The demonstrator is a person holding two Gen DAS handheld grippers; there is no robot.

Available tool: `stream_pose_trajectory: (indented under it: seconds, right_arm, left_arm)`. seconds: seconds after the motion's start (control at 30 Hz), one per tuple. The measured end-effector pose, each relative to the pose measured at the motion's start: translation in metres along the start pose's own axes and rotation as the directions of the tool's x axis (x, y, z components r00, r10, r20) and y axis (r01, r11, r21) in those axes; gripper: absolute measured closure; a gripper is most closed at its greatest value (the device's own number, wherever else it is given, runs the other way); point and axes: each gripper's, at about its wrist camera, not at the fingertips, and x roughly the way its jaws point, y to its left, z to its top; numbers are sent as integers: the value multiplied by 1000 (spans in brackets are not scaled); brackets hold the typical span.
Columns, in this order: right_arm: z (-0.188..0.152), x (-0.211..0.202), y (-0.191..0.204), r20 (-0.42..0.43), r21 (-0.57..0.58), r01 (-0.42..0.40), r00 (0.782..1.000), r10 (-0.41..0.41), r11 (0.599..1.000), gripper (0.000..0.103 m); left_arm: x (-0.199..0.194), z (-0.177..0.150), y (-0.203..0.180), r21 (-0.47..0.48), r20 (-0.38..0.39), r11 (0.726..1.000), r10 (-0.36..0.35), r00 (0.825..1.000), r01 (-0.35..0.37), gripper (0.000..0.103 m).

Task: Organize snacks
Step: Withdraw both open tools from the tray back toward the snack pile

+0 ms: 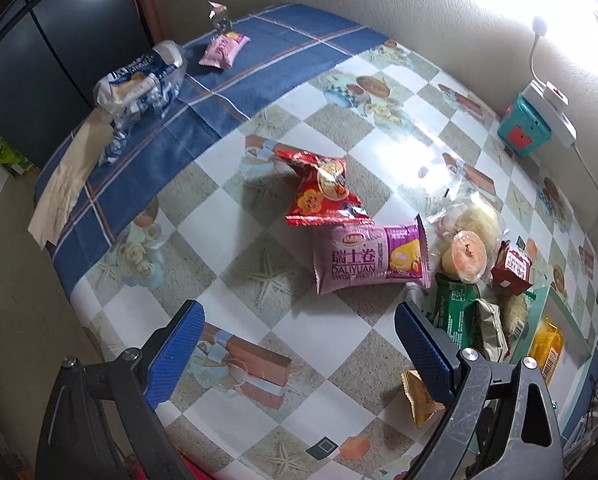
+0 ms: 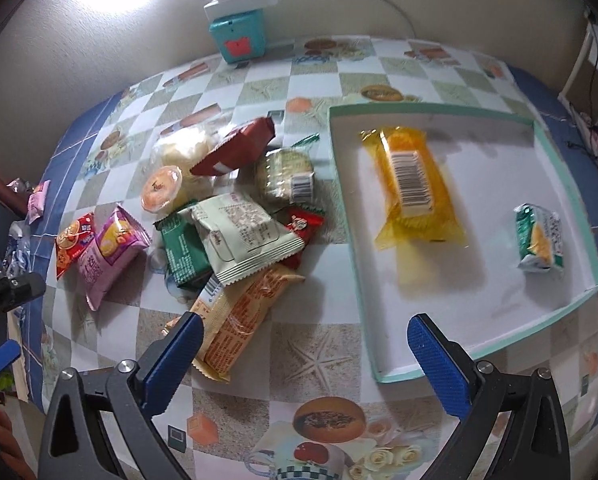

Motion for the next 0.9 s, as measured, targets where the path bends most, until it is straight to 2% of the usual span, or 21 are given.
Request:
stream_pose_trajectory:
  seconds: [0.37,0.9]
  right_arm:
    - [-1,24,13,-45,30,-55,997,56,998,0]
    - [6,55,31,-69,31,-25,997,27,999,0]
  left_arm:
    - [24,3,3,-14,-71,1000,2,997,-3,7]
    - [44,13,3,1,-111,1000,10,994,-10,7]
